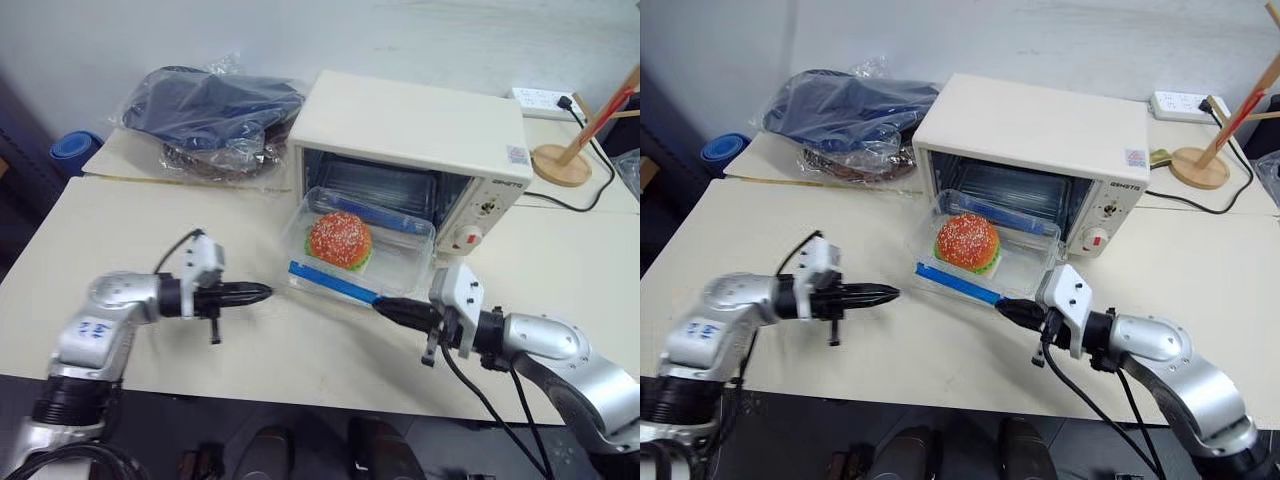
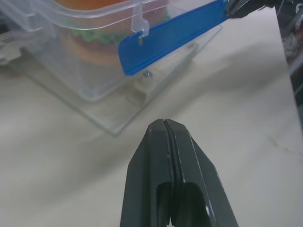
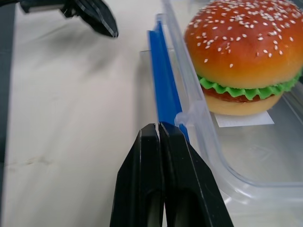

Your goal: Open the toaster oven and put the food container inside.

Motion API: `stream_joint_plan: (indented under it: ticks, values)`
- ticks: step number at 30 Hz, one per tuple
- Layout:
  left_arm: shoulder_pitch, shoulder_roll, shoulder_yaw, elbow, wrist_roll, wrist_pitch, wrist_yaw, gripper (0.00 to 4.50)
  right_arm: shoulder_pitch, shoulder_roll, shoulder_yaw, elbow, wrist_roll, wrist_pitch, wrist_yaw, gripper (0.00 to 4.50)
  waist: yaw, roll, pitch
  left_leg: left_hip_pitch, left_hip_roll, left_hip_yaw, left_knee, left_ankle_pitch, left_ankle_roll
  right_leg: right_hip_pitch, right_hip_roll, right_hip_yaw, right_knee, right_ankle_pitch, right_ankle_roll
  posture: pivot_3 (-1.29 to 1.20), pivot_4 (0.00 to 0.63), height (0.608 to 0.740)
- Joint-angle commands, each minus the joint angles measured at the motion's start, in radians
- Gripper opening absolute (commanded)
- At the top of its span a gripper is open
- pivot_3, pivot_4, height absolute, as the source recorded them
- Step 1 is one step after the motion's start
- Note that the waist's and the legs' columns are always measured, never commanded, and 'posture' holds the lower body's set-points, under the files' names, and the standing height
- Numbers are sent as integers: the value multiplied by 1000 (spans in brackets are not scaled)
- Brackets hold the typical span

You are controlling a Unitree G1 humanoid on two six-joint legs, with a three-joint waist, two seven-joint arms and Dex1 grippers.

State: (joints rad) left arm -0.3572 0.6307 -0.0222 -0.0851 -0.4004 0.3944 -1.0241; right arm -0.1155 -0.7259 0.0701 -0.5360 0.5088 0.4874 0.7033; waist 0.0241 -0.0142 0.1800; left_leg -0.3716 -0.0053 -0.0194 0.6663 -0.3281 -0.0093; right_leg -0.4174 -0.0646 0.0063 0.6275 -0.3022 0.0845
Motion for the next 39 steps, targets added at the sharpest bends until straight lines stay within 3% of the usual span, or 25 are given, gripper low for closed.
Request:
stream_joint_plan:
  ticks: [1,10,17,26,29,33,39]
  values:
    - [-80,-69,-3,46,33,-26,92,0,-47,40,-18,52,-75,-65,-40,16,-1,0,0,0,0,1,0,0,0,0,0,0,0,0,1,0,150,740]
    - [-266,-276,5,244,99,-85,281,0,-162,158,-20,291,-223,-233,-95,16,-3,0,0,1,0,3,1,0,1,0,3,1,2,1,2,0,150,740]
    - [-365,-370,24,428,155,-194,405,0,-289,271,-13,518,-336,-321,-179,16,-5,0,0,1,-1,5,2,1,-1,-2,3,-1,7,2,3,0,150,740]
    - [-306,-330,31,376,142,-168,354,0,-322,304,-31,560,-352,-333,-161,16,-29,0,0,1,-1,9,6,2,0,-3,3,1,11,3,5,0,150,740]
    - [-202,-215,50,218,86,-67,251,0,-236,243,-70,419,-254,-256,-62,16,-28,0,0,0,-1,9,3,2,0,-5,2,2,11,3,5,0,150,740]
    - [-72,-44,120,81,-3,1,115,1114,-116,137,-183,310,-171,-200,1,0,-27,0,0,-4,0,9,0,2,-1,-10,2,6,10,2,4,0,150,740]
    - [139,151,278,90,-88,-265,-244,2908,36,-9,-303,447,-195,-326,126,0,-27,0,0,2,0,9,-1,-1,4,-5,0,6,4,1,3,0,150,740]
